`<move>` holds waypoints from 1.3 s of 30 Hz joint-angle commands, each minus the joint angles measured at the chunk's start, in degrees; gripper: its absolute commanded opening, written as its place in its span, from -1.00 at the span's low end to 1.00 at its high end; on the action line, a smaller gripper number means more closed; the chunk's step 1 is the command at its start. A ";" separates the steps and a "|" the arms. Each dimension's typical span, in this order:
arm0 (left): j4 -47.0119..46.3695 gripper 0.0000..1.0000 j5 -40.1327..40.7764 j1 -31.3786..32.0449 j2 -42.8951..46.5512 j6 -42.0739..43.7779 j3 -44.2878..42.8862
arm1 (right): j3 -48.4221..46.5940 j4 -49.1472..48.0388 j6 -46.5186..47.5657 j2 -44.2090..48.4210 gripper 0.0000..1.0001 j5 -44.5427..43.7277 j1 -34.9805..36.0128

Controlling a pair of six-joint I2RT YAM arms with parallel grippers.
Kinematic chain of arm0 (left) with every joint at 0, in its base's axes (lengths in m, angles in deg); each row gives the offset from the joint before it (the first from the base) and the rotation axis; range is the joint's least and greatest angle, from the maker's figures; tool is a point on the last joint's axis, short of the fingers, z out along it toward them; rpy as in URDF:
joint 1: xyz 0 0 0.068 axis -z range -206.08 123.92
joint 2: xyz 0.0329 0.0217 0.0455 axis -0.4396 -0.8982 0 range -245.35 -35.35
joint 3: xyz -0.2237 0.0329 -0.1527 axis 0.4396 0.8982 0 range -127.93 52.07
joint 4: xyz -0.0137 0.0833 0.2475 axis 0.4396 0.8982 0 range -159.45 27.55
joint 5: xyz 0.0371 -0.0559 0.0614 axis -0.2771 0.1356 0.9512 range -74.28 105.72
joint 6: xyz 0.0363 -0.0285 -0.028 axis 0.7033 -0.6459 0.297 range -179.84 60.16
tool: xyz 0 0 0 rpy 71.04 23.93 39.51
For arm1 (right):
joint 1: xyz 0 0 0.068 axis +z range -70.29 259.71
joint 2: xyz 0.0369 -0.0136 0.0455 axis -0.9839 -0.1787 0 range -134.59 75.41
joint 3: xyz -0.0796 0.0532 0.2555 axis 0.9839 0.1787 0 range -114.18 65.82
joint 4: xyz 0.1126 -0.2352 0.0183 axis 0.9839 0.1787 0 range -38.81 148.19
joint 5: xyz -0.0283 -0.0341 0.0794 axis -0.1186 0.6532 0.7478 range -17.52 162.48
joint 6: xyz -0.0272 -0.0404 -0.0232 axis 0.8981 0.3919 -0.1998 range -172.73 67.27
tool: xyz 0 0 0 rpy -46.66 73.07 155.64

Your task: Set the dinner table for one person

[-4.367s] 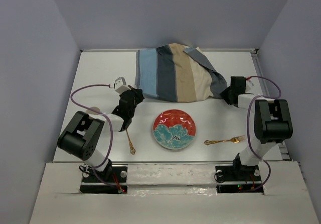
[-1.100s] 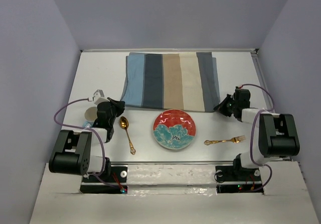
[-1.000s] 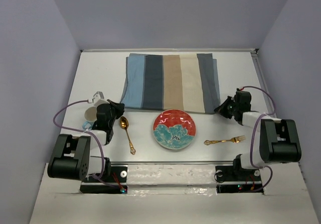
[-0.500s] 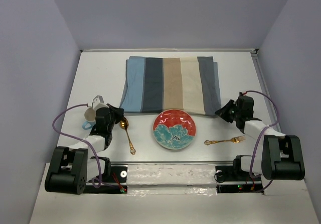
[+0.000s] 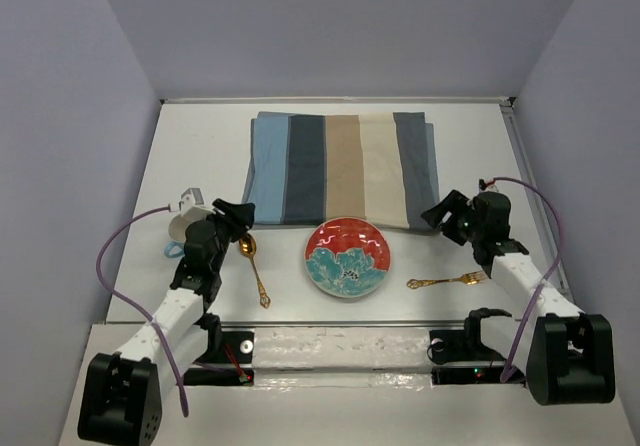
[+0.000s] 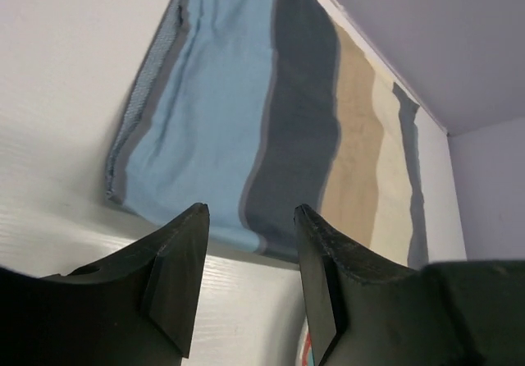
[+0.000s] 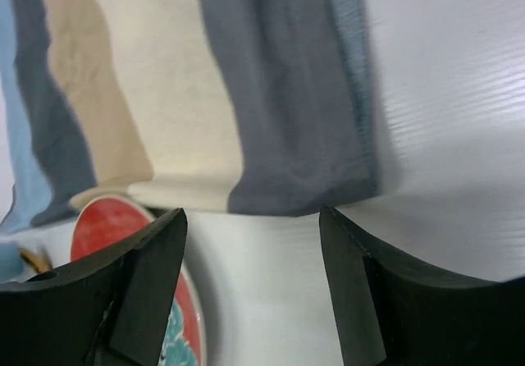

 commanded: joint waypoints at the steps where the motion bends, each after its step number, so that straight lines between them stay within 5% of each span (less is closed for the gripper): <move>1: 5.39 0.12 3.17 4.59 6.42 0.59 -3.68 | -0.10 2.58 0.82 2.68 0.48 4.24 6.90; 5: 9.69 0.12 6.51 9.43 9.85 2.09 -7.63 | -0.18 1.36 -0.15 -0.48 0.52 4.42 14.74; 14: 16.64 0.12 3.89 11.73 14.86 7.44 -19.05 | 0.52 -8.74 -2.17 -14.87 0.48 12.22 20.55; 20: 24.98 0.18 1.95 11.73 16.63 13.23 -28.89 | 0.70 -15.78 -5.43 -20.95 0.03 14.08 22.58; 22: 28.24 0.22 1.42 11.82 16.98 15.17 -31.10 | 0.70 -17.10 -5.86 -21.66 -0.32 15.40 22.58; 23: 29.90 0.24 1.33 11.82 17.24 17.27 -33.20 | 0.87 -17.63 -5.95 -22.10 -0.68 16.71 22.58; 24: 29.92 0.27 1.33 11.82 17.33 17.29 -34.09 | 1.13 -18.51 -6.04 -22.10 -0.69 16.72 22.58; 25: 31.48 0.32 1.51 11.73 17.33 19.12 -36.01 | 1.74 -19.65 -6.04 -22.45 -0.91 19.77 22.58; 29: 33.08 0.44 1.33 11.73 17.16 23.88 -38.57 | 4.11 -18.35 -6.04 -18.34 -1.00 25.58 23.62; 35: 32.82 0.51 5.54 11.82 17.94 28.63 -37.88 | 0.88 -7.81 -8.76 2.66 -1.00 27.53 24.33; 39: 30.10 0.53 6.69 11.73 19.88 28.28 -34.01 | -9.39 -7.44 -11.05 1.99 -1.00 25.78 24.33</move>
